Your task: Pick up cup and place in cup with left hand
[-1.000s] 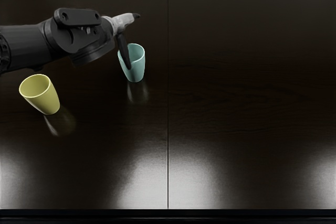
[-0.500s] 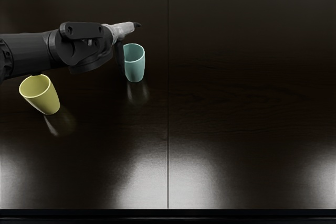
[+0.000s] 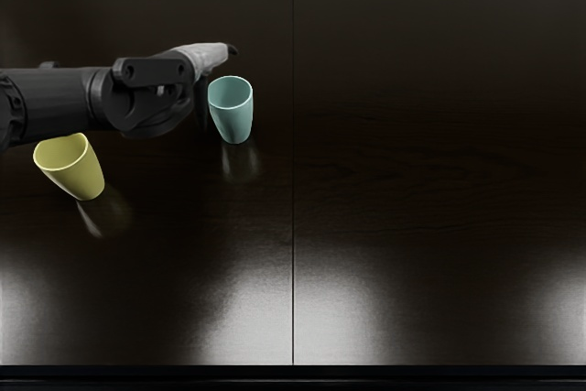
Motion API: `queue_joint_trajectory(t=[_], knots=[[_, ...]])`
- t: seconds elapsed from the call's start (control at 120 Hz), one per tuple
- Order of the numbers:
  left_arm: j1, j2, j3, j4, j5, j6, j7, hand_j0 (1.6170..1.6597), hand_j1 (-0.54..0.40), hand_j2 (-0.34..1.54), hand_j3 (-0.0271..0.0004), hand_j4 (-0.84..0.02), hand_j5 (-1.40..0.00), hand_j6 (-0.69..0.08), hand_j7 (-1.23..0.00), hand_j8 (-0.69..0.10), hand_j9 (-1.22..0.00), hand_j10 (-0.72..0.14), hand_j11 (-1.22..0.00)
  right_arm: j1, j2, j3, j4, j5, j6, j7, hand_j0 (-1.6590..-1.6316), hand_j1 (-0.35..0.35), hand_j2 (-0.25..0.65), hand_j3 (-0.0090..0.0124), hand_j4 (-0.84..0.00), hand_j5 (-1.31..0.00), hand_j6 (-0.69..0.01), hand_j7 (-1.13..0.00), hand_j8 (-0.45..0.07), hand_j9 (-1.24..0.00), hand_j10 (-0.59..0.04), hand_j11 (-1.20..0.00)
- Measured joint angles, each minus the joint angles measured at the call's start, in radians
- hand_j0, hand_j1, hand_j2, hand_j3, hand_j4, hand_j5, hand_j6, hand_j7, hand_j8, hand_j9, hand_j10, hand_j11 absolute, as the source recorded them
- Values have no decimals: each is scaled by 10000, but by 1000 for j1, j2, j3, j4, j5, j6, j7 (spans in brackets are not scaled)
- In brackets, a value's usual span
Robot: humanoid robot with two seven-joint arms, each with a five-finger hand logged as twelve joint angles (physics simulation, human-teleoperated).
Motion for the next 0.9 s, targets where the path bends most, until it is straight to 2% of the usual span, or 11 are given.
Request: queue_joint_trajectory(t=[0.292, 0.575, 0.775, 0.9], knots=[[16, 0, -67, -6, 18, -2, -4, 16581, 2274, 213, 0, -1032, -1326, -1038, -1326, -1036, -1325, -1029, -1325, 0, 0, 0, 0, 0, 0, 0, -16581, -3330, -28, 0, -130, -172, -129, -172, -130, -172, -130, -172], [24, 0, -95, -14, 19, -8, -5, 16581, 1110, 407, 0, -2002, -2588, -2008, -2587, -2006, -2586, -1999, -2586, 0, 0, 0, 0, 0, 0, 0, -16581, -3330, -28, 0, -130, -172, -129, -172, -130, -172, -130, -172], [30, 0, -88, -15, 14, -9, -5, 16581, 591, 498, 0, -2441, -3152, -2446, -3152, -2443, -3153, -2436, -3154, 0, 0, 0, 0, 0, 0, 0, -16581, -3330, -28, 0, -130, -172, -129, -172, -130, -172, -130, -172], [28, 0, -87, -14, 4, -11, -1, 16581, -240, 645, 0, -3155, -4060, -3162, -4058, -3162, -4058, -3156, -4058, 0, 0, 0, 0, 0, 0, 0, -16581, -3330, -28, 0, -130, -172, -129, -172, -130, -172, -131, -172]])
